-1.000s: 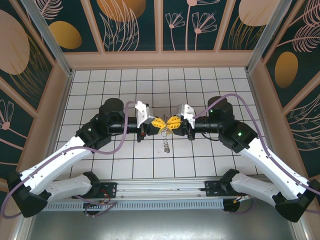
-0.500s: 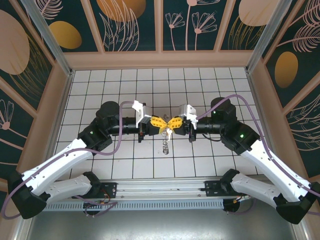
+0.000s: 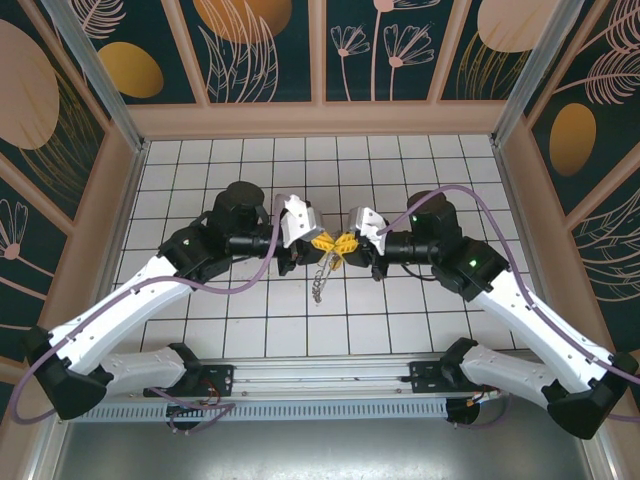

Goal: Put the keys on the keyring

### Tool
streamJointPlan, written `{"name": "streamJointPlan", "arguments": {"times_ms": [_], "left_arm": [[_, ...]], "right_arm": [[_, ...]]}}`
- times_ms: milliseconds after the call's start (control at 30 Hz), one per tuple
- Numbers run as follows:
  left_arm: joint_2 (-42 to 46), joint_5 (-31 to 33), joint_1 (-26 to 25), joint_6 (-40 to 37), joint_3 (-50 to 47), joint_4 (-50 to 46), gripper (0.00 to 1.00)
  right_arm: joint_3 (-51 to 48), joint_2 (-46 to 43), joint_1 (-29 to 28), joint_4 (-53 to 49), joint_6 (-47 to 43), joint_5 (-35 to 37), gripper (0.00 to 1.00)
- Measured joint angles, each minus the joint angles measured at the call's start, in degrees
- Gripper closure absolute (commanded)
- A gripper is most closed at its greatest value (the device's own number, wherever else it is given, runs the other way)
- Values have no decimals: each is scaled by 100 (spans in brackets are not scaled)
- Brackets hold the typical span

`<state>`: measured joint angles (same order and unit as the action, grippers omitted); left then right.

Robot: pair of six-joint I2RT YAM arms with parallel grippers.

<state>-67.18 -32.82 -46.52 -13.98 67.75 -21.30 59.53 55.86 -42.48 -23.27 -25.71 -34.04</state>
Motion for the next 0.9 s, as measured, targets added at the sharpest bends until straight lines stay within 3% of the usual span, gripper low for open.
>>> {"name": "streamJointPlan", "arguments": {"times_ms": [167,233,433,533,700,900], "left_arm": [[-74,24,0,-192,11,-197,94],[-85,37,0,-243,11,-240,100],[-7,-11,-7,-260,-118,-107,100],[164,-129,-4,-20,-407,299,100],[599,-428,-4,734,-1086,1488,100],[920,-619,-7,1410,-1521,2492,100]], "right_arm": [[39,114,-11,-208,-66,59,100],[42,122,-15,-236,-83,59,100],[42,120,-17,-240,-74,4,100],[39,87,-28,-227,-50,-31,100],[9,-120,-66,-83,107,-210,85],[-162,-481,-76,479,302,-452,84]]}}
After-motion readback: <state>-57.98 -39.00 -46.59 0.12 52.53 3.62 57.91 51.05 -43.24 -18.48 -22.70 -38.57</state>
